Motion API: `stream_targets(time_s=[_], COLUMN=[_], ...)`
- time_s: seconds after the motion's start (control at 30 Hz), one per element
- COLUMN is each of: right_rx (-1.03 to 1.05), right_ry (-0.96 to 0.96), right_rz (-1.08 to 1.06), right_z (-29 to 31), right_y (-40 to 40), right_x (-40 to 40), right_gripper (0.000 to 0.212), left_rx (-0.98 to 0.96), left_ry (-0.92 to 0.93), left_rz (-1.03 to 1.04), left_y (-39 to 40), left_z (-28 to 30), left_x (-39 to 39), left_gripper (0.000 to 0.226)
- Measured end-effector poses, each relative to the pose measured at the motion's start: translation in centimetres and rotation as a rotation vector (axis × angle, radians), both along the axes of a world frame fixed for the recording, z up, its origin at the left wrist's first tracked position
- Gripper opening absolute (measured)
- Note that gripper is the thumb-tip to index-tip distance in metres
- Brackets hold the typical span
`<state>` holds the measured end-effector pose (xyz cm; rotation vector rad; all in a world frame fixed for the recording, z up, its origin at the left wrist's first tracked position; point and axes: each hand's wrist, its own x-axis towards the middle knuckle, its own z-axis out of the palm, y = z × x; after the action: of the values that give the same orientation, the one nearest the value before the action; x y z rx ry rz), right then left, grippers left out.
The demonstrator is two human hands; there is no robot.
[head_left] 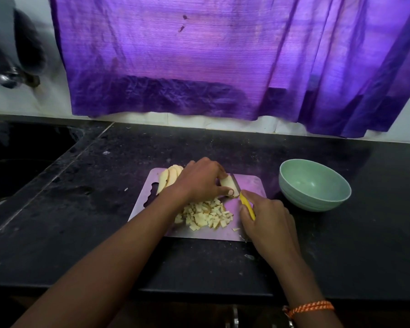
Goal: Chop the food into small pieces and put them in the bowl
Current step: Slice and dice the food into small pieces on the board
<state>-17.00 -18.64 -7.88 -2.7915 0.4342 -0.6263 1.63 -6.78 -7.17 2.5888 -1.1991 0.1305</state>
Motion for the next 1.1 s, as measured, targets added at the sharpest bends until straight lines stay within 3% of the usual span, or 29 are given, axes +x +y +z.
stream_targets(time_s=[0.47, 0.67, 0.9, 1.1], right_rx=[0.052, 0.045, 0.041, 0.029], right_ry=[0.022, 0.003, -0.083, 0.004], right_rz=[0.016, 0.012, -0.036, -0.011], right_z=[0.2, -0.2, 0.1, 0.4], right_y=[0.5, 0.5, 0.0, 0.0], right_x=[-1.0, -1.4, -0.8, 0.1], right_gripper=[0.040, 0.039, 0.044, 0.037], left_rx=[0.046, 0.138, 0.111, 0.125], left_ry=[0.001, 0.011, 0.006, 0.006], left_rz=[-0.018, -0.079, -0.048, -0.023], left_y=[0.2, 0.2, -0.1, -0.1], left_z=[0.7, 0.5, 0.2, 0.2], left_x=[-0.7, -1.2, -1.2, -1.0], left_gripper=[0.038, 0.072, 0.069, 0.063])
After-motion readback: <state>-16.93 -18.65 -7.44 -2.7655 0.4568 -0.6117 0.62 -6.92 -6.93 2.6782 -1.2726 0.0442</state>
